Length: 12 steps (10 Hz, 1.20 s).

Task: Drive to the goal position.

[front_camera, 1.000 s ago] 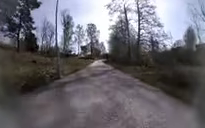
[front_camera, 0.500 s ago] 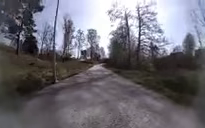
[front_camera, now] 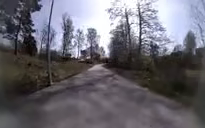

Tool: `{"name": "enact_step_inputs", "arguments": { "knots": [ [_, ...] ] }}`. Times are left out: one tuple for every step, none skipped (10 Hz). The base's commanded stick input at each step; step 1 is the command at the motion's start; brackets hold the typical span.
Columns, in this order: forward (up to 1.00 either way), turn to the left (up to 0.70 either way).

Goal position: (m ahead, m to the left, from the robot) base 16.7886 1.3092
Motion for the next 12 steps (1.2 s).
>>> {"name": "enact_step_inputs", "arguments": {
  "knots": [
    [1.00,0.00],
    [1.00,0.00],
    [1.00,0.00],
    [1.00,0.00],
    [1.00,0.00],
    [1.00,0.00],
    [1.00,0.00],
    [1.00,0.00],
    [1.00,0.00],
    [1.00,0.00],
    [1.00,0.00],
    [1.00,0.00]
  ]
}}
